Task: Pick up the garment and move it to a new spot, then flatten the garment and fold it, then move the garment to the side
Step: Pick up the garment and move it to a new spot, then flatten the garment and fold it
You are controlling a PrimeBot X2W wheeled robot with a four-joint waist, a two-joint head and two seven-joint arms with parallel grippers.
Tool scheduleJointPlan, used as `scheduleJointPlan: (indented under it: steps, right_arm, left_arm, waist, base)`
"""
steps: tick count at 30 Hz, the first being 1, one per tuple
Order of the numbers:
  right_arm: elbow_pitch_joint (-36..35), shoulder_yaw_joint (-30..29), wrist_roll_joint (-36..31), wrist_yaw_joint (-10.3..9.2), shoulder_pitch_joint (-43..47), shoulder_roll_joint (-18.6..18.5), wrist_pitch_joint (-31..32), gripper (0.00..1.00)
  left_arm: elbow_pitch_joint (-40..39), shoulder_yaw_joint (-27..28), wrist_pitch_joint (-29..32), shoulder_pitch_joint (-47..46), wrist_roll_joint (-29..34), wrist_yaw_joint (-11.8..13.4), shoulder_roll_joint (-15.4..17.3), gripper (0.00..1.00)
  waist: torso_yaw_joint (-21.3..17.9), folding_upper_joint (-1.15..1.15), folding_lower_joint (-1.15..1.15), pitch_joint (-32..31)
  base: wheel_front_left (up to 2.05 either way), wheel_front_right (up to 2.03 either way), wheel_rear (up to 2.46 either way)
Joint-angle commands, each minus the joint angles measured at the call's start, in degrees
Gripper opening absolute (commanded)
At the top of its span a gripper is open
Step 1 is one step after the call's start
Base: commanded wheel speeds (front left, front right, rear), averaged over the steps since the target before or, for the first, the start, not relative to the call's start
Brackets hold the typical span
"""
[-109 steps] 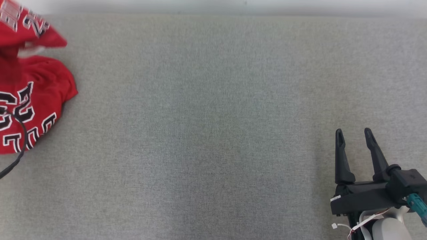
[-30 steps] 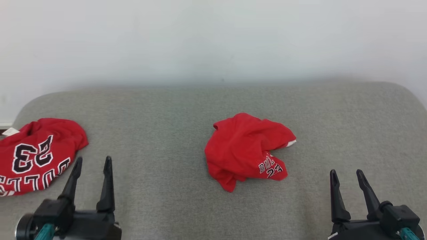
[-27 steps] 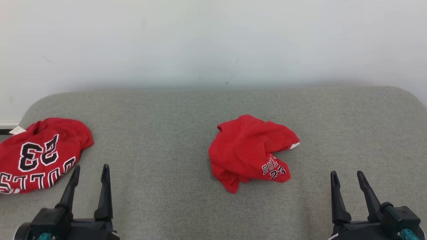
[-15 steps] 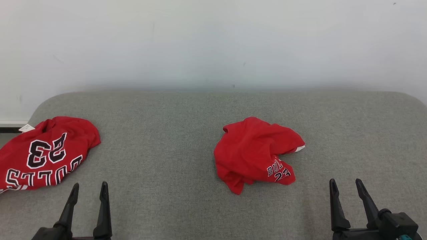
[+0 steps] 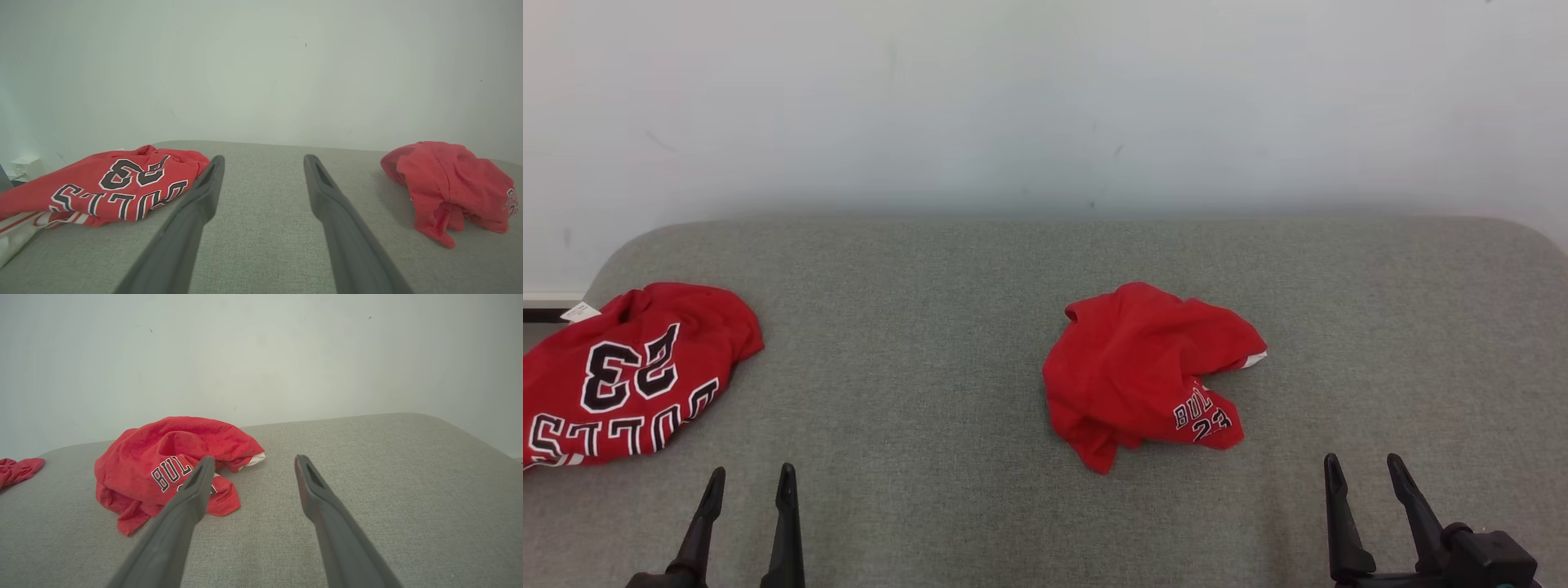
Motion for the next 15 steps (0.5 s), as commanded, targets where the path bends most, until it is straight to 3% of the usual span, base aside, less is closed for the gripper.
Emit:
scheduleJointPlan:
  steps: [1,15]
  right_arm:
    - [0.0,0.0,0.1,0.07,0.0,-0.1,-0.3,1.00]
    - [1.1,-0.3,0.0,0.07,-0.6,-0.1,-0.4,1.00]
  left_arm:
    - [0.1,0.1,-0.2,0.7,0.5,-0.2,-0.2,1.00]
    - [1.2,1.2,-0.2,-0.1,2.6,-1.7,-1.7,1.00]
  waist:
    - [0.0,0.00,0.00,0.0]
    - [-0.3,0.00,0.00,0.1]
  base:
    - [0.00,0.00,0.00]
    - [0.00,0.00,0.00]
